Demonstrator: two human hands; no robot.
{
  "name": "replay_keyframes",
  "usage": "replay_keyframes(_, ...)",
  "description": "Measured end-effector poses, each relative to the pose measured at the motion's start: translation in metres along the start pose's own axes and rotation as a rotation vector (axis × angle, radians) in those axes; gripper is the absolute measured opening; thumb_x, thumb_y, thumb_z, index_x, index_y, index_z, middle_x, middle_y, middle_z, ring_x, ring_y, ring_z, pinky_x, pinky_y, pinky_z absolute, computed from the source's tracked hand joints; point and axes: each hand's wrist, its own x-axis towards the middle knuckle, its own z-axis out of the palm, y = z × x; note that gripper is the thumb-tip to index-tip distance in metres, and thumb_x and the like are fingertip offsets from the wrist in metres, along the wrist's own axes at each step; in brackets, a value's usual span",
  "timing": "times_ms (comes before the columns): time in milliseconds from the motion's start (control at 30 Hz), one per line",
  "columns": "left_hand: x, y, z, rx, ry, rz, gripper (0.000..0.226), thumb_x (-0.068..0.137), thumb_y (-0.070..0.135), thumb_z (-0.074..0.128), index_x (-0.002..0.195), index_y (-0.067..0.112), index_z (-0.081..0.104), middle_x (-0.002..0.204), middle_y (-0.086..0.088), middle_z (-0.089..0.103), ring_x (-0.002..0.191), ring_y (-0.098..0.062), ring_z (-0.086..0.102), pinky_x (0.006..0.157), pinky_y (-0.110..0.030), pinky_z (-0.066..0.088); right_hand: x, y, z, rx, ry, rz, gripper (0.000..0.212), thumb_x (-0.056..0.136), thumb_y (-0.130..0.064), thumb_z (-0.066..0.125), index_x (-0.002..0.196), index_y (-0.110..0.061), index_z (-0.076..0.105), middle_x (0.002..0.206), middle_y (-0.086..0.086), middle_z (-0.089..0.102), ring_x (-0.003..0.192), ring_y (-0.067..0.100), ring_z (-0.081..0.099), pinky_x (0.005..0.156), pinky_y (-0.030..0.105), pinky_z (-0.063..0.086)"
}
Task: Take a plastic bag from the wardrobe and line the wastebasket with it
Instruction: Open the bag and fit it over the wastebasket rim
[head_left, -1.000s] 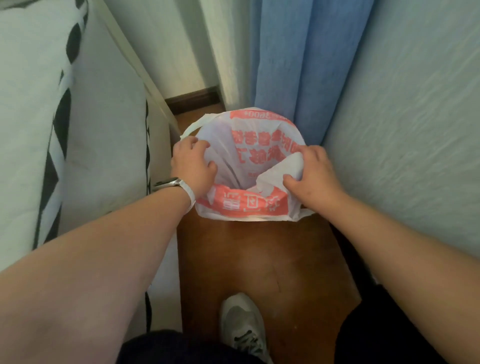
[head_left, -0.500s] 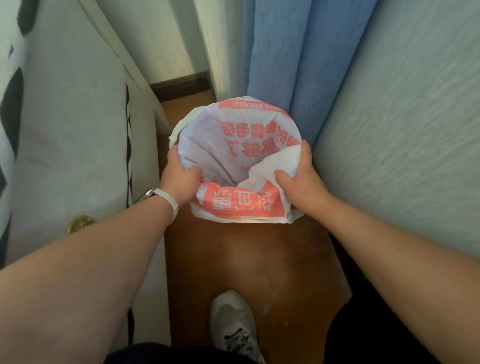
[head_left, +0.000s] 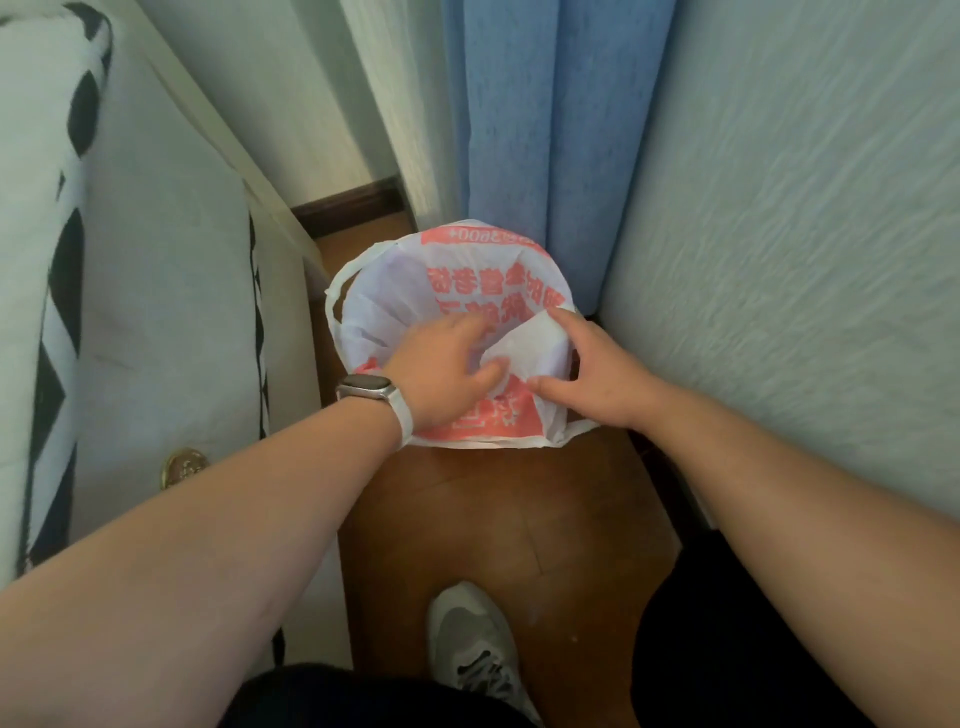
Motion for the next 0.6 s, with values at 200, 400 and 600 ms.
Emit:
replay_keyframes(200,-0.001,0.018,0.019,0.143,-0.190,0.183,0.047,0.092,0.055,0.048,0.131,0.028,0.045,0.109,0.003,0.064,0.082,-0.015,0.061,0.074,-0.031,0.058,0.000,-0.003,-0.004,-0.083,-0.095,-0.052,0.094,0.079,-0.042,0.076,0.153,-0.029,0.019,0.155,-0.006,0.034,0.131,0.012,0.045,0.101,0.025,0.041)
replay_keyframes(400,-0.003,0.015,0.016,0.259,-0.182,0.178,0.031,0.096,0.038,0.046,0.123,0.022,0.047,0.096,-0.001,0.060,0.071,-0.018,0.052,0.063,-0.031,0.051,0.003,-0.006,0.000,-0.155,-0.031,-0.097,0.074,0.084,-0.045,0.071,0.147,-0.029,0.035,0.140,-0.003,0.054,0.117,0.014,0.057,0.095,0.033,0.051)
replay_keyframes(600,-0.006,0.012,-0.003,0.433,-0.115,0.149,0.022,0.094,0.023,0.046,0.114,0.016,0.046,0.101,-0.006,0.063,0.077,-0.027,0.060,0.063,-0.035,0.049,0.002,-0.018,0.003,-0.146,0.075,-0.171,0.059,0.089,-0.040,0.066,0.143,-0.029,0.044,0.133,-0.002,0.059,0.116,0.017,0.057,0.092,0.030,0.047)
